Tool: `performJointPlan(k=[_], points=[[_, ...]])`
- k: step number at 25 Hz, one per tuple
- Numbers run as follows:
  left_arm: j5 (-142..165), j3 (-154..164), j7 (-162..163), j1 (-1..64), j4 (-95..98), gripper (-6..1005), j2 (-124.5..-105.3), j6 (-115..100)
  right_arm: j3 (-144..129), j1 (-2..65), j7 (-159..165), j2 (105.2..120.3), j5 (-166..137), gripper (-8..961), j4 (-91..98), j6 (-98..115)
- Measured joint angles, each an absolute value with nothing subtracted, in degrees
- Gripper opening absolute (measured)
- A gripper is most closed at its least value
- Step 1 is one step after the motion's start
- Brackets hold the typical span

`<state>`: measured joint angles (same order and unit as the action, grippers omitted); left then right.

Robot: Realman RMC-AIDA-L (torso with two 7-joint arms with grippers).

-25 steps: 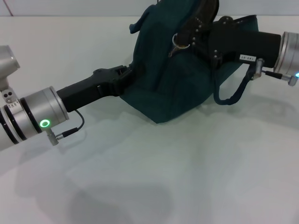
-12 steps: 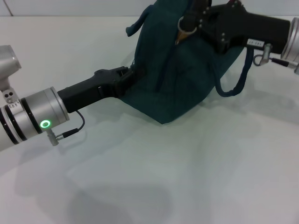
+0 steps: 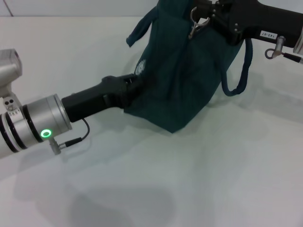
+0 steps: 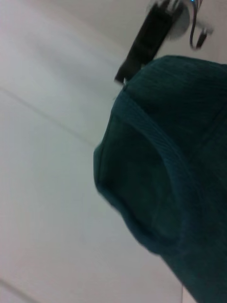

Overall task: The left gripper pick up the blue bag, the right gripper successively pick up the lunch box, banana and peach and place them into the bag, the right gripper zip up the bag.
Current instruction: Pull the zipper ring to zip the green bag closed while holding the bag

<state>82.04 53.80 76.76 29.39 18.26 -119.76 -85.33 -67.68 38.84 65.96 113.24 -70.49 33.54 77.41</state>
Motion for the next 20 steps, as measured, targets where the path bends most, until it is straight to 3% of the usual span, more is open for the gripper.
performJointPlan(k=[15,17,20], points=[[81.9,55.5,72.1,27.6,17.6,77,-119.91,-89.9,-68.3,39.4,66.6,113.91,-70.8,18,33.5,79.0],[81.6,55.2,72.2,27.4,17.5,252,-119.90,-89.9,-68.5,39.5,66.7,113.97,-70.9,18,33.5,79.1],[80.3,54.9,73.1,26.9,17.5,356,-119.86,-90.0,-68.9,39.5,66.8,114.05,-70.9,18,33.5,79.2]])
